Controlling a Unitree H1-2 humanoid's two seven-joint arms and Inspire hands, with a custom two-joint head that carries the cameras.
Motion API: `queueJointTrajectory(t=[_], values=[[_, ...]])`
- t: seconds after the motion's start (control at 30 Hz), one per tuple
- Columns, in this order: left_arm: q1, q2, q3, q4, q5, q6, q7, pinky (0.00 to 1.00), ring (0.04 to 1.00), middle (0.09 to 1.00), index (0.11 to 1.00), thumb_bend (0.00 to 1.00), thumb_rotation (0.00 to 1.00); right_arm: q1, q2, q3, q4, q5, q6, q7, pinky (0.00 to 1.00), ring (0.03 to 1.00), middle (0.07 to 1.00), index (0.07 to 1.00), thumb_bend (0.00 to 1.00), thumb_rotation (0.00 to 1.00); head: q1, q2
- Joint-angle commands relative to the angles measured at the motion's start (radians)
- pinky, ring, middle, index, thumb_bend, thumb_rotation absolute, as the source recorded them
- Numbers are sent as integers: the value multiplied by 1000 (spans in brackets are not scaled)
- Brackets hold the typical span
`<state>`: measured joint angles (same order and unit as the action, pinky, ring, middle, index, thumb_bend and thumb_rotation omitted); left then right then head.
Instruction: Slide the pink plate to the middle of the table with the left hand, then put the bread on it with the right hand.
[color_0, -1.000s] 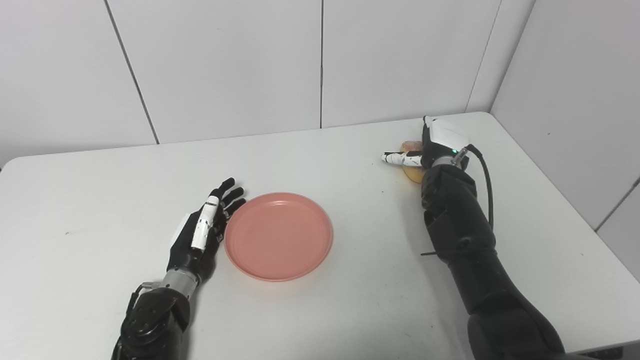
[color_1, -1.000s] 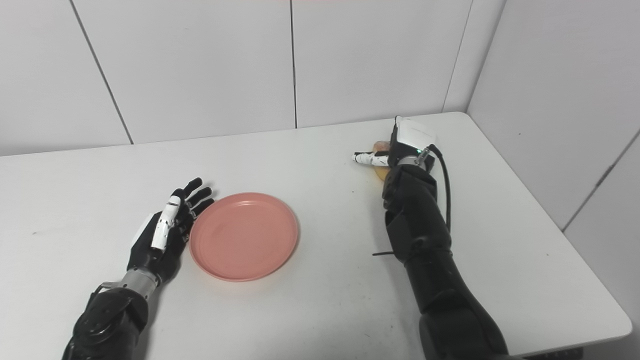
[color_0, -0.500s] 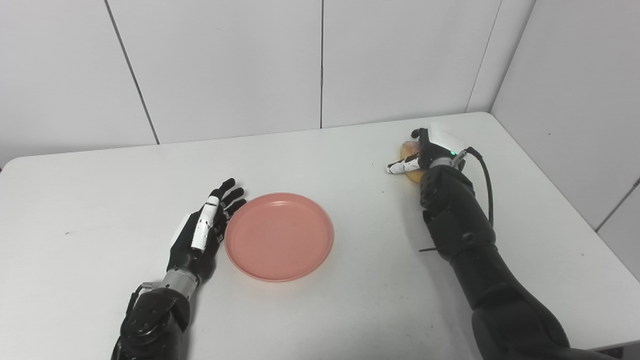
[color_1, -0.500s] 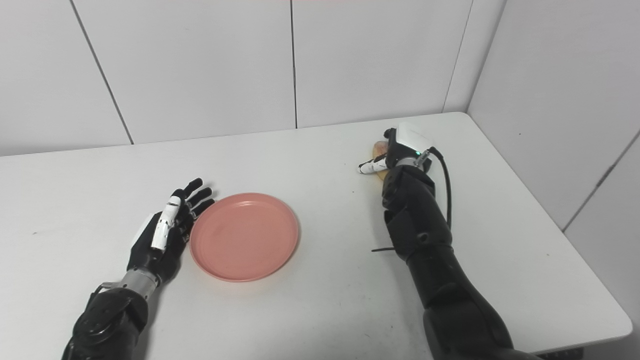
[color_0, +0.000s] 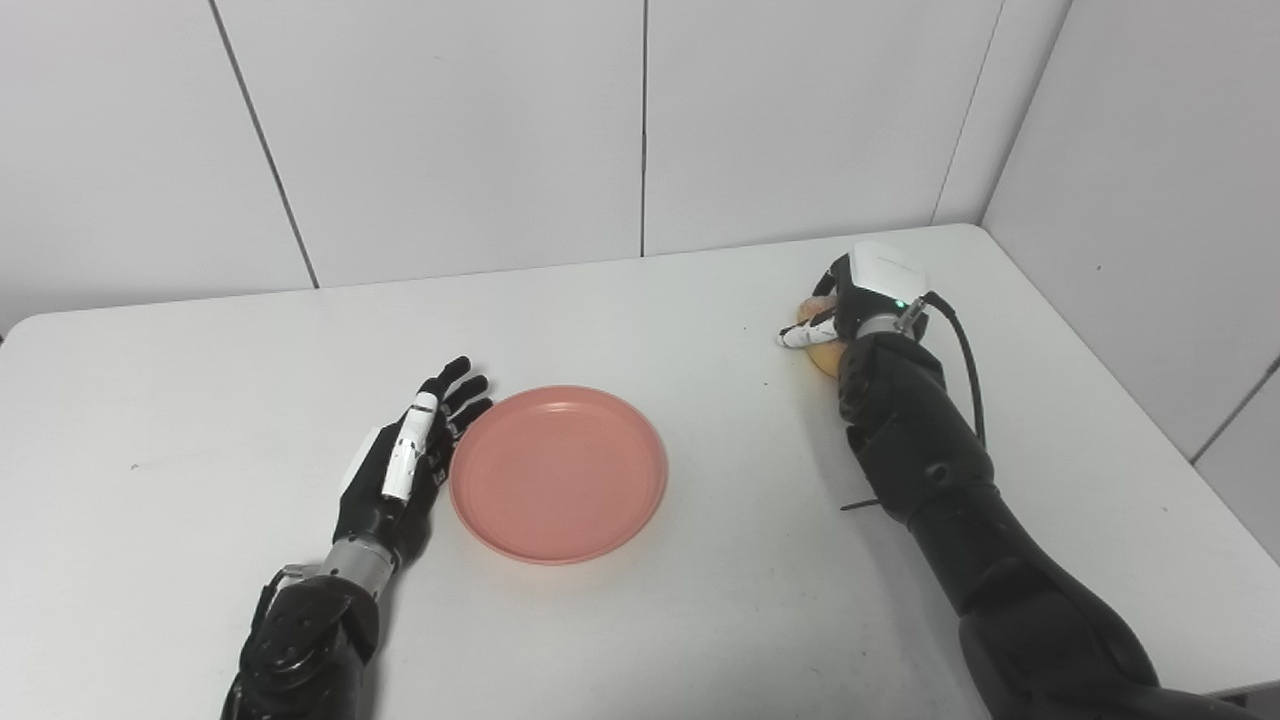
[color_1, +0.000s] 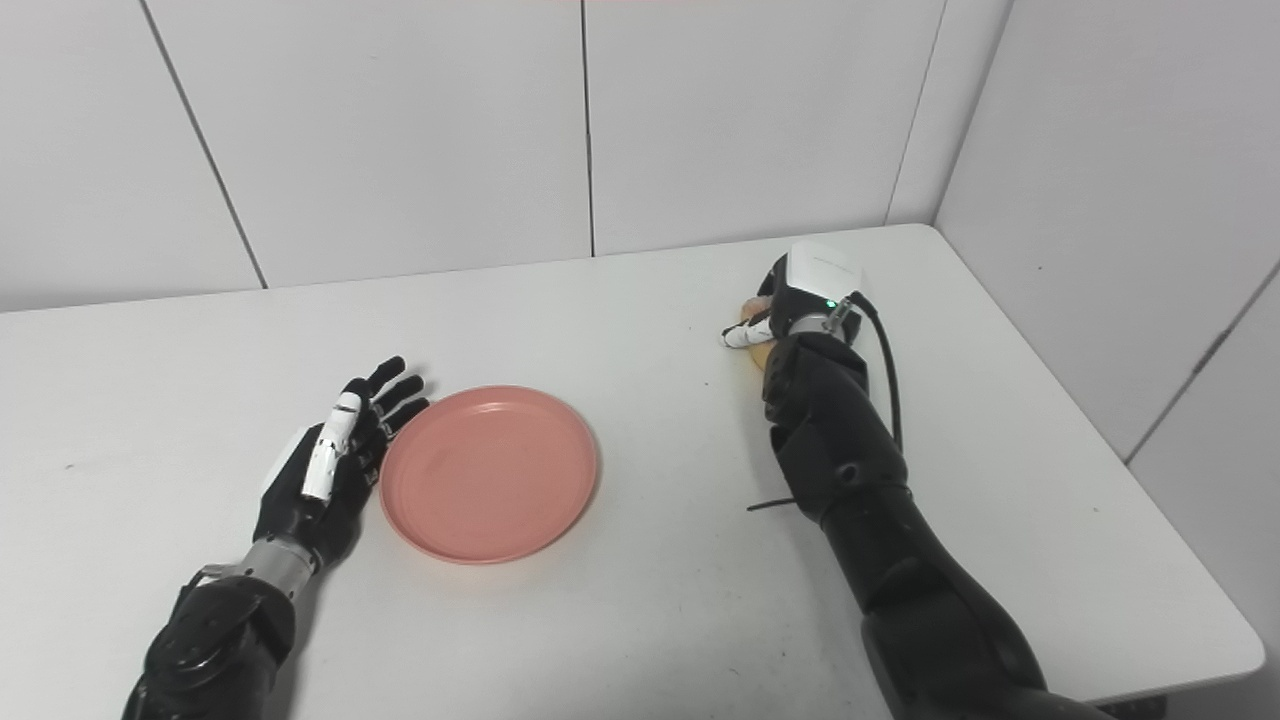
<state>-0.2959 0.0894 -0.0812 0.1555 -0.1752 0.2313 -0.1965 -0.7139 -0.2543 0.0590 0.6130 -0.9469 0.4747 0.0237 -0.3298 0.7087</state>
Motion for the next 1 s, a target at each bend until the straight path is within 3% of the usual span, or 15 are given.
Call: queueJointTrajectory(t=[0.0, 0.13, 0.37, 0.63, 0.8, 0.9, 0.97], values=[[4, -3, -8, -3, 4, 49, -12, 881, 894, 908, 899, 348, 1000, -53, -16, -9, -45, -15, -5, -26, 287, 396, 489, 494, 493, 154, 1, 1], [1, -2, -6, 13, 2, 44, -17, 887, 897, 911, 904, 361, 1000, -58, -10, -26, -58, -33, -5, -13, 269, 373, 468, 493, 493, 149, 4, 2], [0, -5, -7, 11, 5, 44, -13, 884, 896, 909, 902, 357, 1000, -58, -7, -48, -123, -50, -5, 38, 353, 469, 549, 496, 493, 146, 8, 2], [0, -12, -14, 6, 5, 47, -16, 897, 907, 917, 911, 350, 1000, -43, 18, -67, -285, -129, -5, 133, 289, 388, 489, 494, 493, 149, 46, 5], [0, -24, -17, 6, 13, 46, -4, 892, 900, 911, 907, 349, 1000, -41, 49, -62, -417, -174, -5, 241, 372, 485, 567, 495, 492, 148, 74, 9], [-1, -31, -19, 13, 14, 38, -5, 897, 903, 912, 909, 344, 1000, -35, 66, -30, -498, -191, -5, 287, 277, 367, 464, 492, 492, 147, 105, 11], [-2, -35, -21, 14, 15, 38, -5, 899, 905, 914, 910, 344, 1000, -31, 77, -11, -545, -182, -5, 312, 254, 342, 441, 491, 492, 147, 122, 14]])
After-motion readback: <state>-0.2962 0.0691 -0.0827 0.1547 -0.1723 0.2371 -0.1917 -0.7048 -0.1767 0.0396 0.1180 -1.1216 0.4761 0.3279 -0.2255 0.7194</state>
